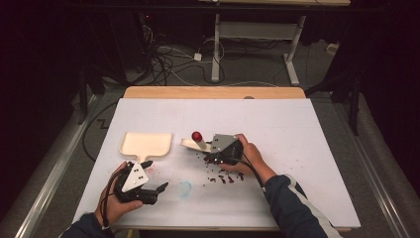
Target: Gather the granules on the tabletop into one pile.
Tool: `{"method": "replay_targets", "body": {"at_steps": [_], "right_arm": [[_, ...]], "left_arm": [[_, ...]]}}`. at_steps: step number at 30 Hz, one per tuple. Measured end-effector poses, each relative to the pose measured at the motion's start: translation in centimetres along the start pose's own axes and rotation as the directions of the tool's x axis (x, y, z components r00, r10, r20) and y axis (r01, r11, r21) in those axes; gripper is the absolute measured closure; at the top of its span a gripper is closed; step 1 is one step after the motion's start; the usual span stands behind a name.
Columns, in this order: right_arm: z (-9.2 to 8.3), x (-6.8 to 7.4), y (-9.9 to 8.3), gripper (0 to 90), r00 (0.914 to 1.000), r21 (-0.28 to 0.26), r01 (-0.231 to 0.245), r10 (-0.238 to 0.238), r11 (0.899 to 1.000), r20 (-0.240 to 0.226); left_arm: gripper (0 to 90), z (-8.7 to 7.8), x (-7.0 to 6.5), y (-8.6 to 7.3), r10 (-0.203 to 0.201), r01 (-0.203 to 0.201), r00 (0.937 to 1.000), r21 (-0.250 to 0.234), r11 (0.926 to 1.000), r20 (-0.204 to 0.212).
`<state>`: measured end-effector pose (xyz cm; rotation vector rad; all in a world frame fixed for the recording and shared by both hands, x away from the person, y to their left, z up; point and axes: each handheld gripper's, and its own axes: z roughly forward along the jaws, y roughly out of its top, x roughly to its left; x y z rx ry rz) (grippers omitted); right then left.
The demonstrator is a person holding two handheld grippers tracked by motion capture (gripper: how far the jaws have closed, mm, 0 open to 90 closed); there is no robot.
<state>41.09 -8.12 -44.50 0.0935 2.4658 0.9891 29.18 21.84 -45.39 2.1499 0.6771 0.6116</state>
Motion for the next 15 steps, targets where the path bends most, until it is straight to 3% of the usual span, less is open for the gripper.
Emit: {"method": "replay_targets", "body": {"at_steps": [3, 5, 12, 15], "right_arm": [[-0.7, 0.8, -0.5, 67.6, 0.9986, -0.008, 0.035, -0.035, 0.999, -0.038], [-1.3, 1.1, -1.1, 67.5, 0.9984, -0.025, 0.027, -0.028, 0.999, -0.049], [-3.6, 1.6, -2.6, 67.6, 0.9917, -0.070, 0.061, -0.069, 0.996, -0.108], [-4.1, 1.6, -2.9, 67.6, 0.9909, -0.071, 0.069, -0.076, 0.995, -0.111]], "left_arm": [[15.4, 0.1, -0.1, 0.0, 0.004, -0.004, 1.0000, 0.004, 1.0000, 0.002], [15.3, 0.1, -0.1, 0.0, 0.014, -0.014, 0.9999, 0.013, 0.9998, 0.002], [15.3, 0.0, -0.1, 0.0, 0.003, -0.004, 1.0000, 0.016, 0.9999, 0.002], [15.4, 0.0, -0.1, 0.0, 0.004, -0.004, 1.0000, 0.018, 0.9998, 0.005]]}}
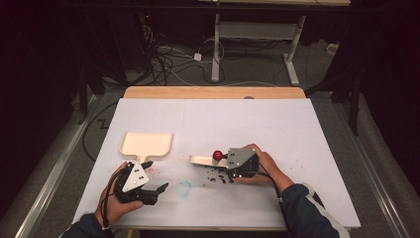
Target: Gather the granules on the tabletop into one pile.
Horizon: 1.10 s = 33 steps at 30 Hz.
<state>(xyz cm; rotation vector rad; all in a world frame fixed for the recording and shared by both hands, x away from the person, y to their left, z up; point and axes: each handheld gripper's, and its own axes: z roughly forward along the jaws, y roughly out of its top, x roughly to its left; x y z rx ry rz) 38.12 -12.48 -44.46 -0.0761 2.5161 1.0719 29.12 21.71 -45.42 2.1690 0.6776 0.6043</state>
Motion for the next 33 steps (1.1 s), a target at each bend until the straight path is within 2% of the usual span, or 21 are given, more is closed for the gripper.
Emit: {"method": "replay_targets", "body": {"at_steps": [6, 9, 10, 11, 12, 13, 14, 16, 17, 19, 20, 21, 22, 23, 24, 25, 26, 27, 28, 31, 33], "right_arm": [[-1.2, -0.4, -0.7, 67.8, 0.9980, -0.024, -0.035, 0.037, 0.999, 0.052], [-2.1, -0.8, -0.6, 67.8, 0.9920, -0.028, -0.056, 0.059, 0.998, 0.112], [-2.5, -1.0, -0.6, 67.8, 0.9893, -0.029, -0.064, 0.067, 0.998, 0.130], [-3.3, -1.4, -0.6, 67.8, 0.9820, -0.055, -0.114, 0.121, 0.992, 0.145], [-3.3, -1.4, -0.6, 67.8, 0.9820, -0.055, -0.114, 0.121, 0.992, 0.145], [-4.0, -1.4, -0.5, 67.8, 0.9742, -0.061, -0.158, 0.166, 0.986, 0.153], [-4.0, -1.4, -0.5, 67.8, 0.9742, -0.061, -0.158, 0.166, 0.986, 0.153], [-4.4, -1.2, -0.1, 67.8, 0.9653, -0.051, -0.202, 0.208, 0.978, 0.158], [-4.8, -0.8, 0.4, 67.8, 0.9544, -0.053, -0.249, 0.255, 0.967, 0.156], [-5.0, -0.7, 0.8, 67.8, 0.9515, -0.054, -0.266, 0.271, 0.963, 0.146], [-5.2, -0.4, 1.2, 67.8, 0.9445, -0.057, -0.294, 0.299, 0.954, 0.137], [-5.5, 0.2, 2.0, 67.8, 0.9304, -0.070, -0.343, 0.349, 0.937, 0.112], [-5.6, 0.6, 2.4, 67.8, 0.9217, -0.076, -0.369, 0.375, 0.926, 0.097], [-5.6, 0.6, 2.4, 67.8, 0.9217, -0.076, -0.369, 0.375, 0.926, 0.097], [-5.5, 1.5, 3.1, 67.8, 0.9076, -0.083, -0.408, 0.414, 0.909, 0.071], [-5.5, 1.5, 3.1, 67.8, 0.9076, -0.083, -0.408, 0.414, 0.909, 0.071], [-5.4, 2.0, 3.5, 67.8, 0.9003, -0.084, -0.426, 0.431, 0.901, 0.058], [-4.9, 2.9, 4.1, 67.8, 0.8761, -0.100, -0.476, 0.481, 0.874, 0.033], [-4.9, 2.9, 4.1, 67.8, 0.8761, -0.100, -0.476, 0.481, 0.874, 0.033], [-3.4, 4.8, 5.0, 67.8, 0.8402, -0.102, -0.541, 0.542, 0.835, -0.026], [-2.9, 5.2, 5.2, 67.8, 0.8364, -0.106, -0.548, 0.546, 0.830, -0.045]], "left_arm": [[15.4, 0.0, 0.1, 0.1, -0.002, 0.002, 1.0000, -0.001, 1.0000, 0.001], [15.4, -0.1, 0.1, 0.0, 0.004, -0.004, 1.0000, -0.001, 1.0000, -0.001], [15.3, -0.1, 0.1, 0.0, 0.010, -0.010, 1.0000, 0.001, 1.0000, -0.002], [15.3, -0.1, 0.0, 0.1, 0.012, -0.012, 0.9999, 0.002, 0.9999, -0.003], [15.3, -0.1, 0.0, 0.1, 0.011, -0.011, 0.9999, 0.000, 0.9999, -0.004], [15.4, -0.2, 0.1, 0.1, 0.011, -0.012, 0.9999, -0.004, 0.9999, -0.005], [15.4, -0.2, 0.1, 0.1, 0.014, -0.014, 0.9999, -0.006, 0.9999, -0.007], [15.4, -0.3, 0.1, 0.1, 0.014, -0.014, 0.9999, -0.007, 0.9999, -0.010], [15.3, -0.4, 0.2, 0.1, 0.015, -0.016, 0.9998, -0.009, 0.9998, -0.014], [15.3, -0.5, 0.3, 0.1, 0.014, -0.014, 0.9998, -0.015, 0.9998, -0.017], [15.3, -0.6, 0.3, 0.1, 0.015, -0.015, 0.9997, -0.014, 0.9998, -0.022], [15.3, -0.6, 0.4, 0.0, 0.015, -0.016, 0.9995, -0.015, 0.9998, -0.027], [15.3, -0.7, 0.5, 0.0, 0.015, -0.015, 0.9994, -0.015, 0.9998, -0.030], [15.3, -0.8, 0.5, 0.0, 0.015, -0.016, 0.9993, -0.014, 0.9998, -0.035], [15.3, -0.8, 0.6, -0.1, 0.012, -0.012, 0.9993, -0.008, 0.9999, -0.034], [15.3, -0.9, 0.6, -0.1, 0.010, -0.010, 0.9992, -0.009, 0.9999, -0.039], [15.3, -1.0, 0.7, -0.1, 0.008, -0.008, 0.9991, -0.011, 0.9999, -0.042], [15.3, -1.1, 0.8, -0.1, 0.007, -0.007, 0.9989, -0.012, 0.9999, -0.046], [15.3, -1.2, 0.9, -0.2, 0.006, -0.007, 0.9987, -0.014, 0.9999, -0.050], [15.3, -1.6, 1.4, -0.4, -0.011, 0.010, 0.9978, -0.022, 0.9997, -0.065], [15.3, -1.7, 1.7, -0.6, -0.038, 0.036, 0.9969, -0.030, 0.9989, -0.069]]}}
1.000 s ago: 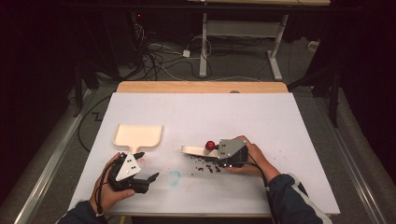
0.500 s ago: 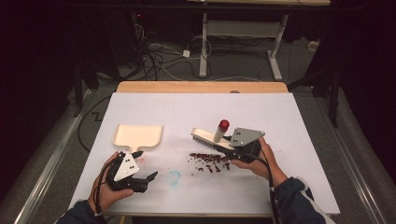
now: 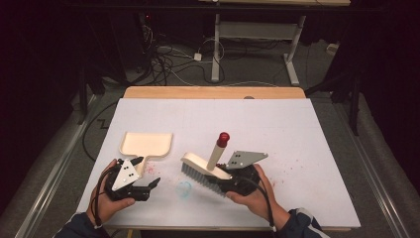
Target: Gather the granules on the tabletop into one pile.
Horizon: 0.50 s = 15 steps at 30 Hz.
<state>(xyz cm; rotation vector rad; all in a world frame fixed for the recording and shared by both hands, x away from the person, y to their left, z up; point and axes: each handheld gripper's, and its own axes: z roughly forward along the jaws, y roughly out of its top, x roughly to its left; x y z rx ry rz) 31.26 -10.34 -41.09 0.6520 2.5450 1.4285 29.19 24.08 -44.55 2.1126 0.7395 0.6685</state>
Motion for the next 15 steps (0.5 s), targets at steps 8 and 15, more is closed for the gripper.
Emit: {"method": "replay_targets", "body": {"at_steps": [8, 15], "right_arm": [[4.7, 0.5, -0.9, 67.8, 0.9967, 0.044, -0.077, 0.075, 0.996, 0.031], [5.1, -1.7, -1.1, 67.6, 0.9787, 0.043, -0.156, 0.149, 0.987, 0.142]], "left_arm": [[15.3, 0.2, 0.3, -0.1, -0.005, 0.005, 1.0000, 0.001, 1.0000, -0.001], [15.4, 0.3, 0.2, -0.2, -0.017, 0.017, 0.9998, 0.013, 0.9998, 0.011]]}}
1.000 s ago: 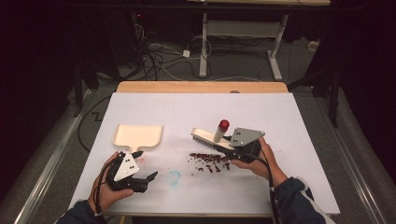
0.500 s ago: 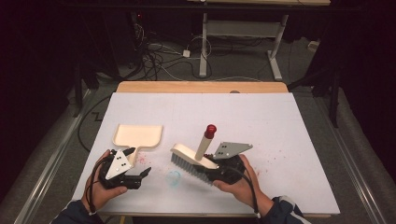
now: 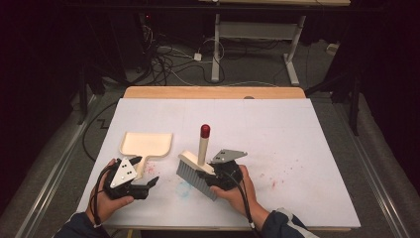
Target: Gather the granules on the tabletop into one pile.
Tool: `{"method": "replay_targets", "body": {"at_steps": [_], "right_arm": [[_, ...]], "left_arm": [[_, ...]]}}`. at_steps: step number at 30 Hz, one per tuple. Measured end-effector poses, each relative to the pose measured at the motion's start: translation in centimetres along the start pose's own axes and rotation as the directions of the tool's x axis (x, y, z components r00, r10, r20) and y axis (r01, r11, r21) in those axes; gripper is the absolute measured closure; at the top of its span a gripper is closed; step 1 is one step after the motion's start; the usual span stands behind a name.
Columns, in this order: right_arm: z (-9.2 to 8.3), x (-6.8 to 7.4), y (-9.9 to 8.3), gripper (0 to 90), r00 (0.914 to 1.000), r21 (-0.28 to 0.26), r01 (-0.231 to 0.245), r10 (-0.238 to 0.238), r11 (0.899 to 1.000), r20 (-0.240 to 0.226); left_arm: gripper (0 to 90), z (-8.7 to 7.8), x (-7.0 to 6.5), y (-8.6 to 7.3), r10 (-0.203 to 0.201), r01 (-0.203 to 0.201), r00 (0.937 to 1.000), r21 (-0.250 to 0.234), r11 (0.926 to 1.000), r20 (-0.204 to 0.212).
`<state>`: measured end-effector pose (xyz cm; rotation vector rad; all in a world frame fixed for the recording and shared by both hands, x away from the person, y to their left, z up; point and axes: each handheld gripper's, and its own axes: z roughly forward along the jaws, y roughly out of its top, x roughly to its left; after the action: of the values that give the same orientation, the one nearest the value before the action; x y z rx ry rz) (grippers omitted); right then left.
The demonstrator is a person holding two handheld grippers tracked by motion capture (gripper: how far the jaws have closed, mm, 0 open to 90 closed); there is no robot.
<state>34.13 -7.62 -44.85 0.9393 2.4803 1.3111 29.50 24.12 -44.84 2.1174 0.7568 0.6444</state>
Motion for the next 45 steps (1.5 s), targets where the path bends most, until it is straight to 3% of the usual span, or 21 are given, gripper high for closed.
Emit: {"method": "replay_targets", "body": {"at_steps": [1, 4, 5, 9, 17, 21, 28, 31, 32, 33, 35, 39, 41, 42, 43, 44, 45], "right_arm": [[-0.3, -0.5, 0.0, 67.5, 0.9994, -0.002, -0.027, 0.027, 1.000, 0.019], [-0.8, -1.0, 0.0, 67.6, 0.9983, -0.006, -0.038, 0.038, 0.999, 0.044], [-1.4, -1.6, -0.1, 67.6, 0.9959, -0.013, -0.050, 0.051, 0.999, 0.074], [-2.0, -2.7, -0.2, 67.6, 0.9915, -0.015, -0.088, 0.089, 0.996, 0.095], [-2.9, -3.6, -0.3, 67.7, 0.9875, -0.013, -0.068, 0.069, 0.998, 0.142], [-3.3, -3.8, -0.3, 67.7, 0.9891, -0.011, -0.067, 0.068, 0.998, 0.130], [-5.7, -4.1, 0.3, 67.7, 0.9971, -0.043, -0.007, 0.010, 0.999, 0.076], [-7.7, -4.1, 0.5, 67.7, 0.9958, -0.060, 0.076, -0.073, 0.995, 0.055], [-9.0, -4.0, 0.4, 67.7, 0.9862, -0.046, 0.163, -0.161, 0.986, 0.038], [-9.0, -4.0, 0.4, 67.7, 0.9862, -0.046, 0.163, -0.161, 0.986, 0.038], [-10.1, -4.0, -0.1, 67.6, 0.9709, -0.042, 0.240, -0.240, 0.970, 0.001], [-11.4, -4.2, -1.5, 67.6, 0.9448, -0.045, 0.311, -0.314, 0.949, -0.093], [-11.6, -4.3, -2.2, 67.6, 0.9225, -0.051, 0.349, -0.353, 0.936, -0.156], [-11.5, -4.3, -2.5, 67.6, 0.9153, -0.041, 0.361, -0.363, 0.931, -0.175], [-11.3, -4.5, -3.0, 67.5, 0.8955, -0.053, 0.380, -0.381, 0.924, -0.229], [-11.3, -4.5, -3.0, 67.5, 0.8955, -0.053, 0.380, -0.381, 0.924, -0.229], [-11.0, -4.6, -3.2, 67.5, 0.8898, -0.052, 0.382, -0.383, 0.923, -0.248]], "left_arm": [[15.4, 0.0, 0.0, 0.0, -0.001, 0.001, 1.0000, 0.000, 1.0000, 0.001], [15.4, 0.2, -0.1, 0.1, 0.009, -0.009, 1.0000, 0.017, 0.9998, 0.002], [15.4, 0.3, -0.2, 0.1, 0.011, -0.011, 0.9999, 0.021, 0.9997, 0.002], [15.4, 0.4, -0.4, 0.1, 0.018, -0.018, 0.9998, 0.028, 0.9994, 0.009], [15.4, 0.7, -0.6, 0.2, 0.032, -0.033, 0.9994, 0.036, 0.9988, 0.014], [15.4, 0.8, -0.7, 0.1, 0.025, -0.026, 0.9993, 0.043, 0.9987, 0.026], [15.4, 0.9, -0.7, 0.1, 0.035, -0.036, 0.9992, 0.050, 0.9981, 0.021], [15.4, 0.9, -0.6, 0.1, 0.032, -0.032, 0.9994, 0.053, 0.9981, 0.012], [15.4, 0.9, -0.7, 0.1, 0.021, -0.022, 0.9997, 0.067, 0.9975, 0.009], [15.4, 1.0, -0.7, 0.0, 0.023, -0.024, 0.9997, 0.075, 0.9969, 0.005], [15.4, 1.0, -0.7, 0.0, 0.022, -0.023, 0.9997, 0.078, 0.9967, 0.005], [15.4, 1.0, -0.8, 0.2, 0.028, -0.028, 0.9996, 0.075, 0.9968, 0.002], [15.4, 1.0, -0.8, 0.2, 0.029, -0.029, 0.9996, 0.073, 0.9969, 0.002], [15.4, 1.0, -0.8, 0.2, 0.029, -0.029, 0.9996, 0.073, 0.9969, 0.004], [15.4, 1.1, -0.8, 0.2, 0.030, -0.030, 0.9995, 0.074, 0.9968, 0.004], [15.4, 1.1, -0.7, 0.2, 0.031, -0.031, 0.9995, 0.074, 0.9968, 0.004], [15.4, 1.1, -0.7, 0.2, 0.030, -0.030, 0.9995, 0.074, 0.9968, 0.006]]}}
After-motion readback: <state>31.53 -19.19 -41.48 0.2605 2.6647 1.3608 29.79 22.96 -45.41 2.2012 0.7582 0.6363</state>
